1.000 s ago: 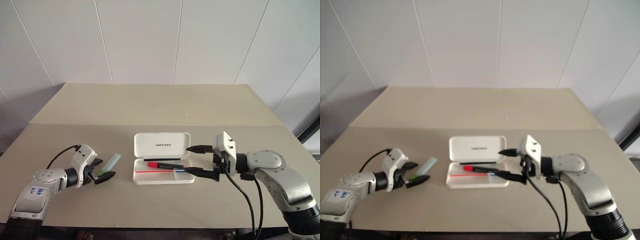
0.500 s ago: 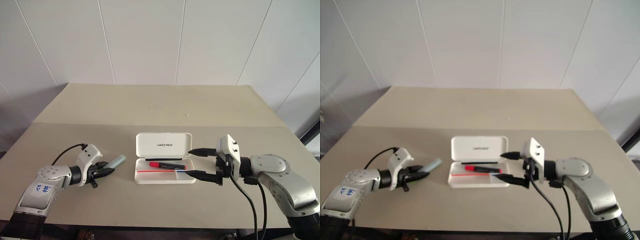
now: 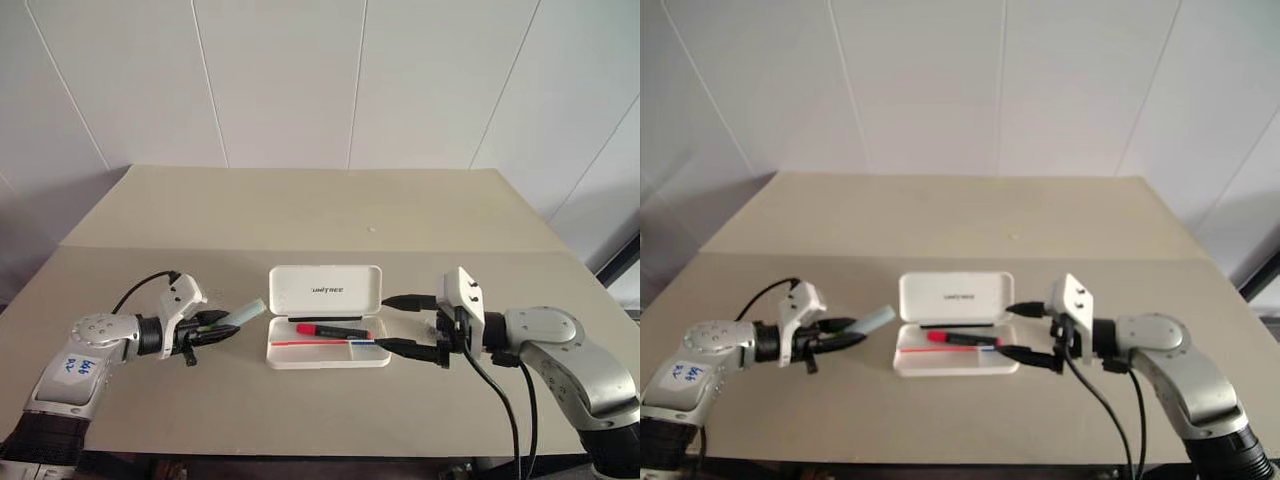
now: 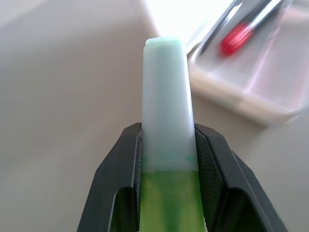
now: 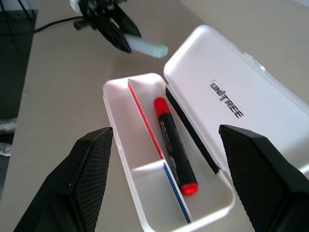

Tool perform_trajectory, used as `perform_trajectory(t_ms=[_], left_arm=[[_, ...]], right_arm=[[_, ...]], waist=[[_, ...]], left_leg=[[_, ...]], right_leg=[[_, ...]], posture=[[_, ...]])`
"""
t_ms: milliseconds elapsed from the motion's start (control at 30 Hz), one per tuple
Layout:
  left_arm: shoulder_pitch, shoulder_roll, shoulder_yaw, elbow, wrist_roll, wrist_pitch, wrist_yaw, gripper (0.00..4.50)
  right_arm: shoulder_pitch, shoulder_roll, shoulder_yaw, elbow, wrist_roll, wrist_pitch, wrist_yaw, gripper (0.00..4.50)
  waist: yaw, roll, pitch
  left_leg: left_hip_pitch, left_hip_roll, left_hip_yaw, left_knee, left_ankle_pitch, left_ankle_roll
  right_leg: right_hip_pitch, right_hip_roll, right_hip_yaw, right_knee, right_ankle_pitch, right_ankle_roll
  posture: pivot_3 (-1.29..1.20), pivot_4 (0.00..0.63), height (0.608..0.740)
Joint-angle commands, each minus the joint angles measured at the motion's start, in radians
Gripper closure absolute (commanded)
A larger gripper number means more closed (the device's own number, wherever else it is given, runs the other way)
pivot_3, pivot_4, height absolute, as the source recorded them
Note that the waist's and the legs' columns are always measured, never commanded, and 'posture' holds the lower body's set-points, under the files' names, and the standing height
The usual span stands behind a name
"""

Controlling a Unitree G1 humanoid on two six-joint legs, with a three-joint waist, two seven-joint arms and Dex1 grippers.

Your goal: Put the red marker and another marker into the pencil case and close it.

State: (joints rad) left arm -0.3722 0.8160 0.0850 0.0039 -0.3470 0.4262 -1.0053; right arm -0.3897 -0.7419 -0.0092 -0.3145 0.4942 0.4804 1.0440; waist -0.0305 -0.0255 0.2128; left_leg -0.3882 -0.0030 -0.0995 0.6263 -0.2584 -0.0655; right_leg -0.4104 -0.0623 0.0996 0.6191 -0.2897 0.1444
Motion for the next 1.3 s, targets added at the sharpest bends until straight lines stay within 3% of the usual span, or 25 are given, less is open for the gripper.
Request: perform_trajectory(t_ms=[33,300,467,600,933,1300], left_arm=[[-0.055,0.039,0.018,-0.061,-0.066,0.017,-0.089,3.39],[-0.206,0.038,-0.108,-0.007,-0.024,-0.049,-0.245,3.39],[-0.340,-0.037,-0.243,0.101,0.078,-0.068,-0.248,3.39],[-0.408,-0.153,-0.293,0.153,0.129,-0.073,-0.182,3.39],[-0.377,-0.215,-0.392,0.027,0.190,0.019,-0.147,3.39],[-0.351,-0.235,-0.457,-0.052,0.254,0.081,-0.096,3.39]], right_arm=[[0.008,-0.020,-0.052,-0.024,0.023,-0.018,0.009,0.00],[0.047,-0.029,-0.084,-0.032,0.033,-0.030,0.013,0.00],[0.057,-0.022,-0.087,-0.035,0.027,-0.038,-0.006,0.00],[0.096,-0.025,-0.108,-0.057,0.029,-0.039,-0.029,0.00],[0.214,-0.042,-0.184,-0.126,0.038,-0.025,-0.083,0.00],[0.230,-0.040,-0.184,-0.137,0.037,-0.030,-0.101,0.00]], waist=[[0.001,0.000,0.000],[0.002,0.000,0.000],[0.002,0.000,0.000],[0.003,0.000,0.000],[0.003,-0.001,0.000],[0.002,-0.001,0.000]], left_leg=[[0.000,0.000,0.000,0.000,0.000,0.000],[0.000,0.000,0.000,0.002,0.000,0.000],[0.000,0.000,0.000,0.003,0.000,0.000],[-0.001,-0.001,0.000,0.003,0.000,0.000],[-0.001,-0.001,0.000,0.004,0.000,0.001],[-0.001,-0.001,0.000,0.005,0.000,0.001]], right_leg=[[0.000,0.000,0.000,0.000,0.000,0.000],[0.001,0.000,0.000,0.001,0.000,0.000],[0.001,0.001,0.000,0.001,0.000,0.001],[0.000,0.001,0.000,0.001,0.001,0.001],[0.000,0.001,0.001,0.002,0.000,0.001],[0.001,0.001,0.001,0.002,0.001,0.003]], posture=[[0.00,0.150,0.740],[0.00,0.150,0.740],[0.00,0.150,0.740],[0.00,0.150,0.740],[0.00,0.150,0.740],[0.00,0.150,0.740]])
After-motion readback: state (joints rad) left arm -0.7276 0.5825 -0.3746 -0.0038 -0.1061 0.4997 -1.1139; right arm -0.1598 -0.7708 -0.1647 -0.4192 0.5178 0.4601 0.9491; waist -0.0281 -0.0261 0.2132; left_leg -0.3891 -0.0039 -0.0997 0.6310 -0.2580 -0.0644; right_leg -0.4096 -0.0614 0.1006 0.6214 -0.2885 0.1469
